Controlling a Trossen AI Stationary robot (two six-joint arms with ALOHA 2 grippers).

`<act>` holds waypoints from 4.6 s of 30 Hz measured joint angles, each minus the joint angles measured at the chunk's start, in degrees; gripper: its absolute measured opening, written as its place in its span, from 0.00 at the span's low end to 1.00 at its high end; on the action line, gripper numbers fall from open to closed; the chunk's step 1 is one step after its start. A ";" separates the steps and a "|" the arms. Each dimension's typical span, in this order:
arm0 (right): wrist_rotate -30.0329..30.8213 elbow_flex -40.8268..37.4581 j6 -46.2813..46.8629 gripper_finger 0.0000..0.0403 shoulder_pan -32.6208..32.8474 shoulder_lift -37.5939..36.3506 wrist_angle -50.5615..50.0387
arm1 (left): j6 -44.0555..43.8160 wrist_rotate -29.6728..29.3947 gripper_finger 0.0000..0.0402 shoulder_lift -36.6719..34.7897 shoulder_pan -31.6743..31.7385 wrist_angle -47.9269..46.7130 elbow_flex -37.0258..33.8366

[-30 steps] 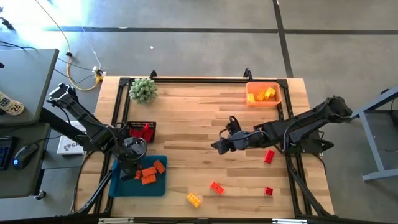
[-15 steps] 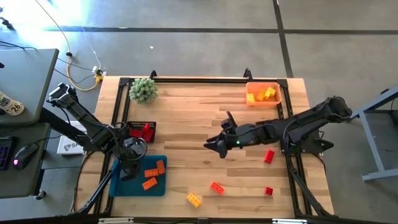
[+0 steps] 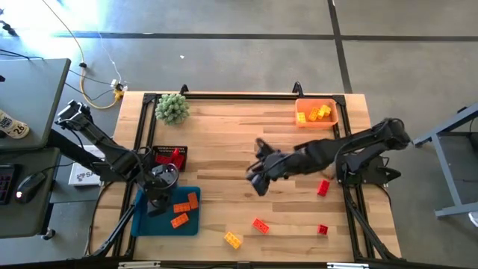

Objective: Sort & place blocks by color
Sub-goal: Put the red game piece into the black bin

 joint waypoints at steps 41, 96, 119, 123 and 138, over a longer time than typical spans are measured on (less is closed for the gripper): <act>-3.41 10.94 17.78 0.47 24.34 14.65 -54.36 | 0.90 -1.68 0.49 0.02 3.78 2.06 0.02; -11.79 -24.79 19.27 0.47 41.26 3.12 -12.23 | -3.45 -4.71 0.49 0.04 3.79 8.92 0.04; -13.24 -24.75 20.33 0.47 41.15 7.79 -10.62 | -3.58 -5.60 0.49 0.04 3.79 8.92 0.04; -14.02 -24.75 20.46 0.47 41.13 9.56 -10.60 | -3.52 -5.68 0.49 0.04 3.78 8.92 0.04; -19.55 -24.64 20.44 0.27 37.90 12.02 -8.42 | -3.48 -5.80 0.49 0.04 3.79 8.97 0.04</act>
